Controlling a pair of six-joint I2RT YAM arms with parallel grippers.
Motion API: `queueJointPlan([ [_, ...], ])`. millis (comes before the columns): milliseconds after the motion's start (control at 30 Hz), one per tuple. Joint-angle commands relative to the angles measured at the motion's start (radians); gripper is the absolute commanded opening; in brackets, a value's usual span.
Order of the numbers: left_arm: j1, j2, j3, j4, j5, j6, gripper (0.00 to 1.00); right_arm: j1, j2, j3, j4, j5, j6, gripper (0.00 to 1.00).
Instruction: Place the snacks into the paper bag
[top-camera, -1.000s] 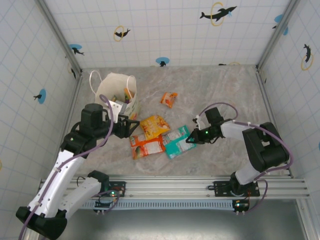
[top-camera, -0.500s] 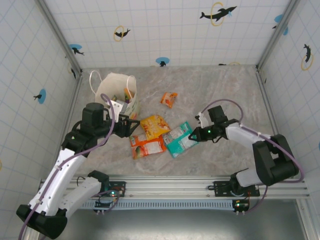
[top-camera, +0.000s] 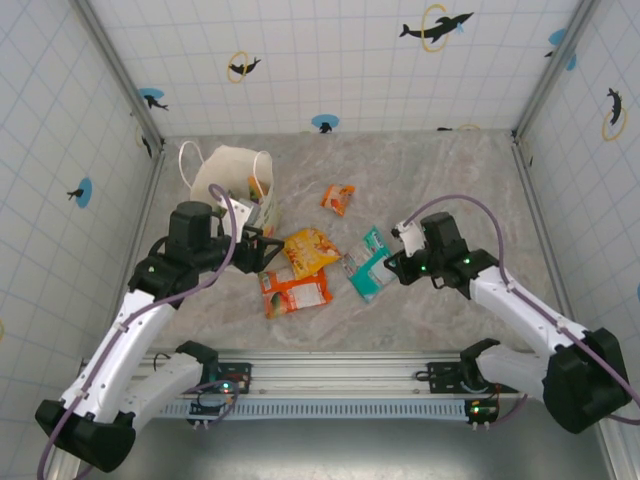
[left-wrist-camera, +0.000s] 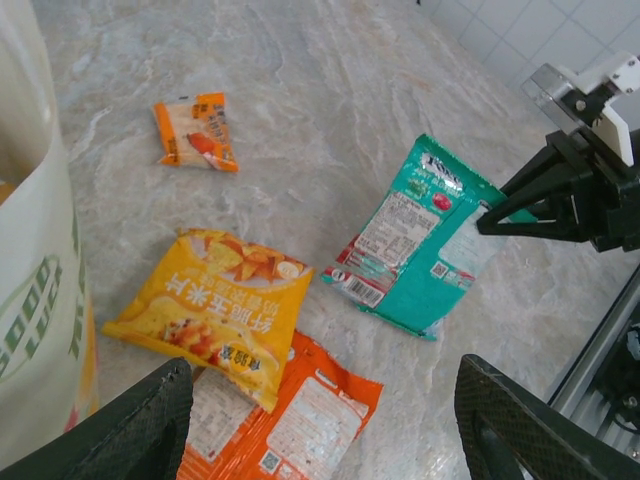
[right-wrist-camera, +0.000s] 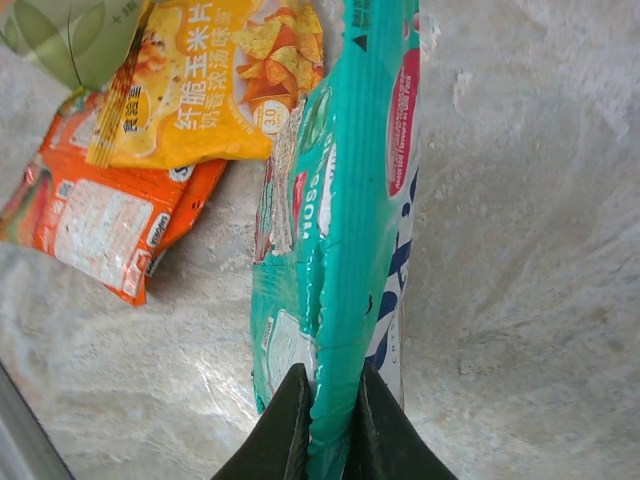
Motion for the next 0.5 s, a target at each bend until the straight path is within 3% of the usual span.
queueJointPlan([
  [0, 0.003, 0.011, 0.015, 0.045, 0.061, 0.048, 0.7, 0.041, -0.042, 0.046, -0.028, 0.116, -0.105, 0.0],
  [267, 0.002, 0.051, 0.008, 0.069, 0.185, 0.12, 0.7, 0.155, -0.065, 0.12, -0.057, 0.241, -0.261, 0.0],
  [467, 0.003, 0.083, 0.008, 0.077, 0.209, 0.15, 0.71, 0.209, -0.066, 0.171, -0.037, 0.26, -0.338, 0.0],
])
